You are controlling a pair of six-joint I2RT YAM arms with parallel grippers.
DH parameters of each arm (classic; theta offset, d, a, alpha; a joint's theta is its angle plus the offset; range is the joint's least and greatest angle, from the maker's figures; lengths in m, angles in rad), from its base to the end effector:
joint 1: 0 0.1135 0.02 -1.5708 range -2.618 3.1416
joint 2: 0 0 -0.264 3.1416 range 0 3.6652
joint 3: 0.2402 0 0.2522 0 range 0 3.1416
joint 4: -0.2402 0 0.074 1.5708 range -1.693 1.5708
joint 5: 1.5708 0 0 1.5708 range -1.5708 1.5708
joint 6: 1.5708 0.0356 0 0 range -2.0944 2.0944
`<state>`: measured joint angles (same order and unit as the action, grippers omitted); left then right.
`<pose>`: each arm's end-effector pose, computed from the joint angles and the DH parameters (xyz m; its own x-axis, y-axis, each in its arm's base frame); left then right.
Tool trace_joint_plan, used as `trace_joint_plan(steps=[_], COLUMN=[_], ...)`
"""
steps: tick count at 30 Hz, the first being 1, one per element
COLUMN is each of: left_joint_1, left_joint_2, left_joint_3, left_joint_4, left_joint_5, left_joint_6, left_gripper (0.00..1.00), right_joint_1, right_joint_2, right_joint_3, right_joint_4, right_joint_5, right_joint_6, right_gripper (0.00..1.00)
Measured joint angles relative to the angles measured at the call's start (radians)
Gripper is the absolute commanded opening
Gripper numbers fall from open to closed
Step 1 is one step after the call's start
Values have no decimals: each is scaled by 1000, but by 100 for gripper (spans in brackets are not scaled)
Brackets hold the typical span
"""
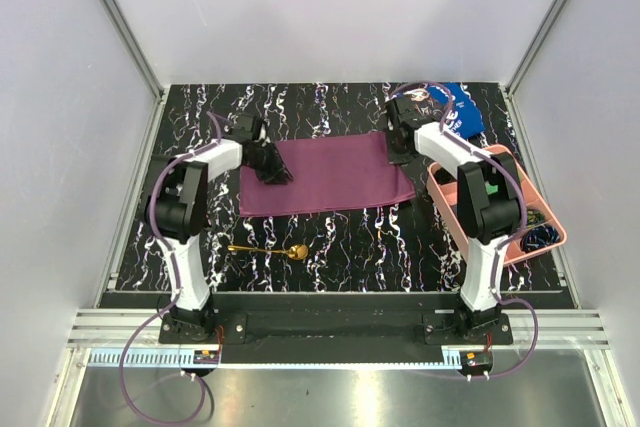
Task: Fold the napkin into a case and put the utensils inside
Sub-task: Pick up the rectangle-folded napkin from the center of the board, then fold the rectangle-folded napkin at the center of the board.
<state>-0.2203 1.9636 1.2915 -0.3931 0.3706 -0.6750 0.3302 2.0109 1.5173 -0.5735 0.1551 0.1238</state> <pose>0.3895 -0.1004 0.1581 -0.9008 -0.3952 -0.1801 -0.2408 0.7997 -0.5500 0.4079 0.1340 0.1935 -0.8530 -0.1634 -0.4957 -0.1456 0.9865 -0.0747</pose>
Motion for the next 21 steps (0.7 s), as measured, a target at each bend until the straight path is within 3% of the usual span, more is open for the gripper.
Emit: trace_joint_plan(steps=[13,21], left_joint_1=[-174,-80], left_joint_2=[53,-79], left_joint_3=[4,-80], left_joint_4=[69,63], left_joint_5=[34,39], left_joint_6=[-86,-69], left_gripper=[27,28], right_joint_1=[-10,42], right_joint_2=[-175,-179], right_joint_3=[0,3], right_joint_4=[-10,-23], right_joint_5=[-32,-114], right_joint_6=[-2,48], right_gripper=[0,0])
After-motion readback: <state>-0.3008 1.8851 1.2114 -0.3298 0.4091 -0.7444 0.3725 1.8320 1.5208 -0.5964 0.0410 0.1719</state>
